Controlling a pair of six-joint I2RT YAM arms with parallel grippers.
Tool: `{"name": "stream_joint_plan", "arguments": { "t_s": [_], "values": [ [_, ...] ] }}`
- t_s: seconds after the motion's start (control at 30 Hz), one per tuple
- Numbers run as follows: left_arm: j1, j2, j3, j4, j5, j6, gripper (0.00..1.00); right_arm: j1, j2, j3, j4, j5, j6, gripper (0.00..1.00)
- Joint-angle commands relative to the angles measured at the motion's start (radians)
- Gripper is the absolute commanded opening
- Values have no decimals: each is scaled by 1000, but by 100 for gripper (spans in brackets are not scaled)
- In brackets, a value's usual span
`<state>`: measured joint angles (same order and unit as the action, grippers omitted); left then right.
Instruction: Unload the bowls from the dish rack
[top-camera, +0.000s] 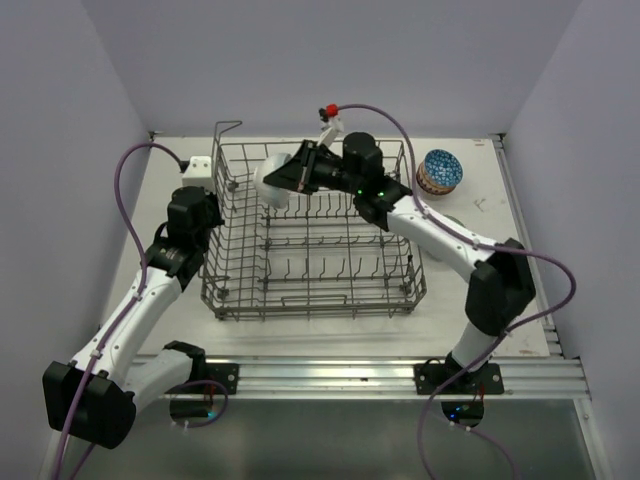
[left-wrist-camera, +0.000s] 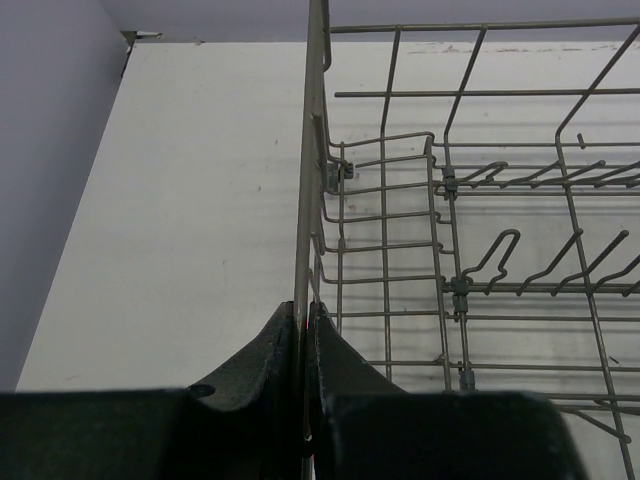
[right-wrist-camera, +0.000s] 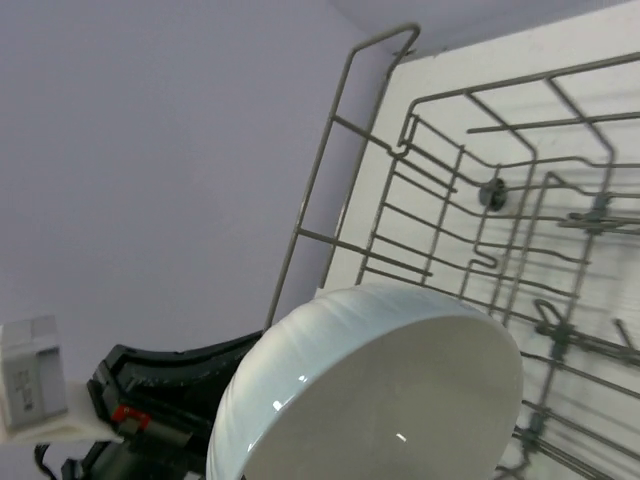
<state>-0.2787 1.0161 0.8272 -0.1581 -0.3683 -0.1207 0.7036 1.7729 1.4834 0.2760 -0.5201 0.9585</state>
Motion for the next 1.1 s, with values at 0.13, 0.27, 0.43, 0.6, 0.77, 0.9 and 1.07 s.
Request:
{"name": "stream_joint_plan", "arguments": {
  "t_s": [0.13, 0.27, 0.43, 0.6, 0.77, 0.9, 1.07],
  "values": [
    [-16, -11, 7, -4, -6, 9, 0, -42, -341, -20, -518, 379, -371, 0],
    [-16, -13, 7, -4, -8, 10, 0, -160, -513, -121, -704, 517, -434, 0],
    [-16, -27, 4, -4, -64, 26, 0, -395, -648, -221, -830, 595, -497, 0],
    [-14, -36, 1, -1, -110, 38, 0, -513, -598, -273, -925, 641, -514, 0],
    [-14, -36, 0, -1, -118, 35, 0, -556, -486, -301, -906, 698, -541, 0],
    [-14, -36, 1, -1, -110, 36, 0, -585, -411, -269, -920, 735, -569, 0],
    [-13, -36, 3, -3, -87, 36, 0, -599, -325, -219, -948, 695, -616, 0]
  ]
}}
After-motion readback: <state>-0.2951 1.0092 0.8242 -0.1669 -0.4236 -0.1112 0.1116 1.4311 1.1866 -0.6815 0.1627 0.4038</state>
